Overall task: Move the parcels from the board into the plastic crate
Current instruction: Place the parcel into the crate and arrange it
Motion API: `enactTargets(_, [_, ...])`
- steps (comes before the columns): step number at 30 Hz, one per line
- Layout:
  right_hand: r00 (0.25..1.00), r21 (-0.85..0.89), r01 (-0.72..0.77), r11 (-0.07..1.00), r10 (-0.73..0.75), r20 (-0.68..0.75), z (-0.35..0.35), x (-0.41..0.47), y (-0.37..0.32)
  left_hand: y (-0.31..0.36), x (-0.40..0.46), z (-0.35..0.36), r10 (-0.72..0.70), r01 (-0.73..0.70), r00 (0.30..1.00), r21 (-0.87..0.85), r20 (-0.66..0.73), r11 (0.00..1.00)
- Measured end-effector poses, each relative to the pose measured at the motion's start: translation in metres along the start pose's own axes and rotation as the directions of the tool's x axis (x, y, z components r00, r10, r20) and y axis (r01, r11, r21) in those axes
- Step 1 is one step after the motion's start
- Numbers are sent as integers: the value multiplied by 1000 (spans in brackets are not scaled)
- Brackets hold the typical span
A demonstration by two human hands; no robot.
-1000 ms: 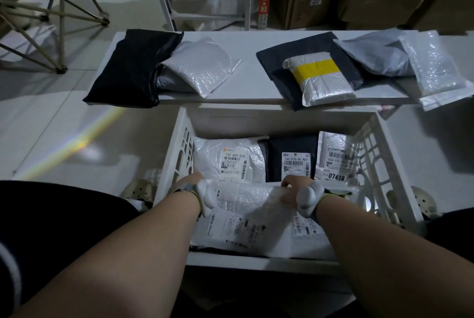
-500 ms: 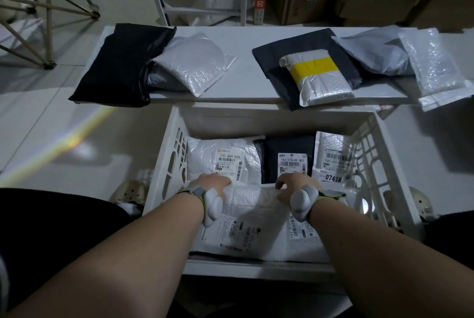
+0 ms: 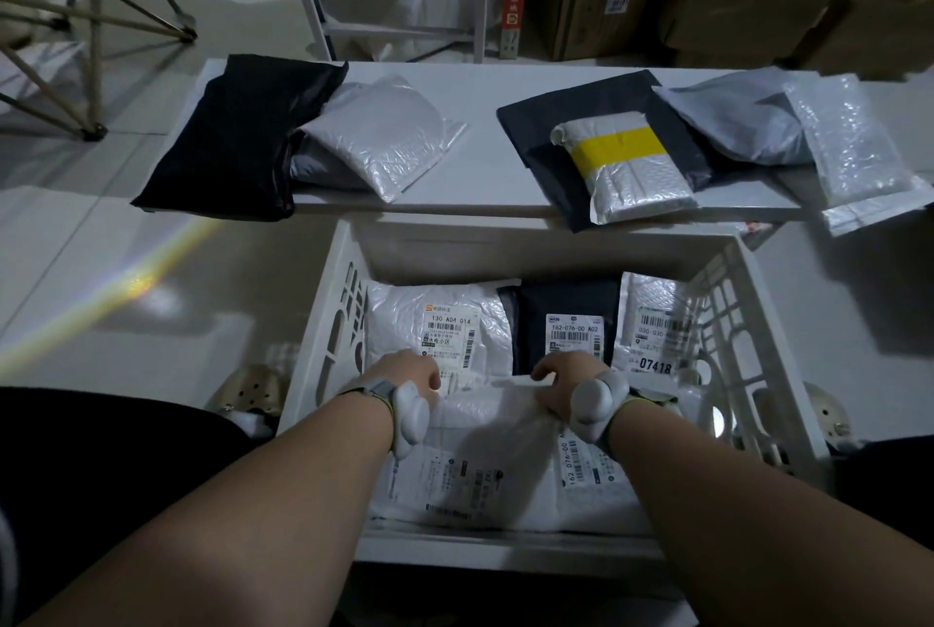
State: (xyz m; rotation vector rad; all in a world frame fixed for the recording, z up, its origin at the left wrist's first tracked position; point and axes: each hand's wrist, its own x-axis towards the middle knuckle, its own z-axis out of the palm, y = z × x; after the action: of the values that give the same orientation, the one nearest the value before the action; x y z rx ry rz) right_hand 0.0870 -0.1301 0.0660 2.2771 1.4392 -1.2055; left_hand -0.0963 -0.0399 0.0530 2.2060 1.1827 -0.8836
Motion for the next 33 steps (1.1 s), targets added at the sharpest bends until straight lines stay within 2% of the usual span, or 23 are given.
enactTargets(2, [999,129,19,991,-14,-39,-1,0,1,1,2,1,12,-14,999,-46,-43,999])
enactTargets(4, [1000,252,10,968,-7,-12,0,-1,-1,5,4,4,32,-34,999,-64,-19,997])
enactTargets(6, [1000,249,-12,968,5,30,2,3,-1,9,4,6,44,-42,998,-44,35,998])
enactTargets(9, [997,151,-33,988,22,77,4,4,-1,12,7,6,33,-36,992,21,118,999])
enactTargets(11, [996,220,-9,975,-10,85,8,5,1,14,10,6,13,-25,986,67,164,997])
enactTargets(15, [995,255,-29,967,3,99,8,1,0,15,7,5,18,-24,990,43,143,999])
enactTargets(17, [996,169,-48,984,34,86,6,-6,-3,14,1,3,35,-36,994,3,105,999])
enactTargets(18, [997,184,-57,981,47,57,6,-7,-3,15,-2,1,41,-39,995,-33,87,999])
enactTargets(23, [995,463,-52,885,87,-53,-4,-25,0,15,-15,-16,56,-81,993,-271,-100,959])
enactTargets(28, [983,735,-25,677,151,-106,-30,-36,2,18,-25,-43,-26,-177,932,-517,-362,837])
enactTargets(33, [943,786,82,613,207,-261,-65,-50,-3,14,-40,-80,-83,-252,891,-639,-446,727])
